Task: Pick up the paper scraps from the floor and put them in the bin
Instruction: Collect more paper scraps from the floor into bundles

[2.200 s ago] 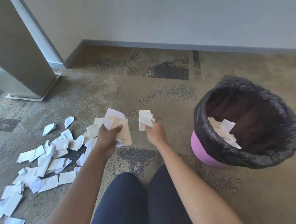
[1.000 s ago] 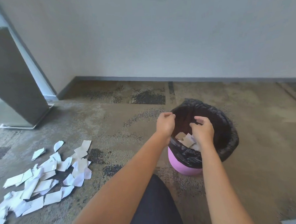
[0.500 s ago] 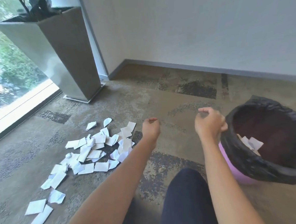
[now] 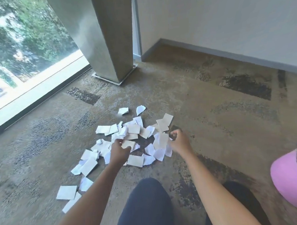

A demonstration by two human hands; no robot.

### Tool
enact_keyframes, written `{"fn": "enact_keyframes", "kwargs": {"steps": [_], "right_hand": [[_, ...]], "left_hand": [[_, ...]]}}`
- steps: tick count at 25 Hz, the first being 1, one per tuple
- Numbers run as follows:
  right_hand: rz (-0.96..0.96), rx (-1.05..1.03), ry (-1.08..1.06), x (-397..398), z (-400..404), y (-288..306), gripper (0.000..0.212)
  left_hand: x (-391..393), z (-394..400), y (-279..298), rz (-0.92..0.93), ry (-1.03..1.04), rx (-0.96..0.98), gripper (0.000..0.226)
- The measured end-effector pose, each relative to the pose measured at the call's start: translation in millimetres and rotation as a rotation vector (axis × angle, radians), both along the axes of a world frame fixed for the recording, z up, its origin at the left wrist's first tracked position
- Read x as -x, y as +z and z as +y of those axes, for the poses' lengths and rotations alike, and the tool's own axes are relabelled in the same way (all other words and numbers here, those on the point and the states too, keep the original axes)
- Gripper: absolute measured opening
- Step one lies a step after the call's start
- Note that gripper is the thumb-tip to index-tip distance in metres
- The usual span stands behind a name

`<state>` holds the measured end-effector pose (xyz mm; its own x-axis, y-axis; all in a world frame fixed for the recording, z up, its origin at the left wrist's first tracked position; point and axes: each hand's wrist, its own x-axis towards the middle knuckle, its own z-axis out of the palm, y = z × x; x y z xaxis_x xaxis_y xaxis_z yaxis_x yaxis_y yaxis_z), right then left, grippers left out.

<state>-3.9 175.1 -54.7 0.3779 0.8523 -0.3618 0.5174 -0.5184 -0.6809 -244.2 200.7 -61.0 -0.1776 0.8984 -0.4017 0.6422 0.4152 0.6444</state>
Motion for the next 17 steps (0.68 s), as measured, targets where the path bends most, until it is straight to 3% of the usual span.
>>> {"fn": "enact_keyframes", "kwargs": {"steps": [3, 6, 8, 13, 17], "right_hand": [[-0.031, 0.122, 0.126, 23, 11, -24, 0.076], [-0.122, 0.217, 0.313, 37, 19, -50, 0.125], [-0.218, 0.279, 0.373, 40, 27, -61, 0.150], [-0.398, 0.383, 0.502, 46, 47, -58, 0.158], [-0.519, 0.333, 0.605, 59, 41, -66, 0.135]], "left_hand": [[31, 11, -17, 0.349, -0.433, 0.061, 0.098], [39, 21, -38, 0.453, -0.685, 0.155, 0.143], [36, 30, -47, 0.499, -0.736, 0.179, 0.158], [24, 63, -41, 0.680, -0.846, 0.123, 0.174], [32, 94, -59, 0.615, -0.908, 0.141, 0.179]]}}
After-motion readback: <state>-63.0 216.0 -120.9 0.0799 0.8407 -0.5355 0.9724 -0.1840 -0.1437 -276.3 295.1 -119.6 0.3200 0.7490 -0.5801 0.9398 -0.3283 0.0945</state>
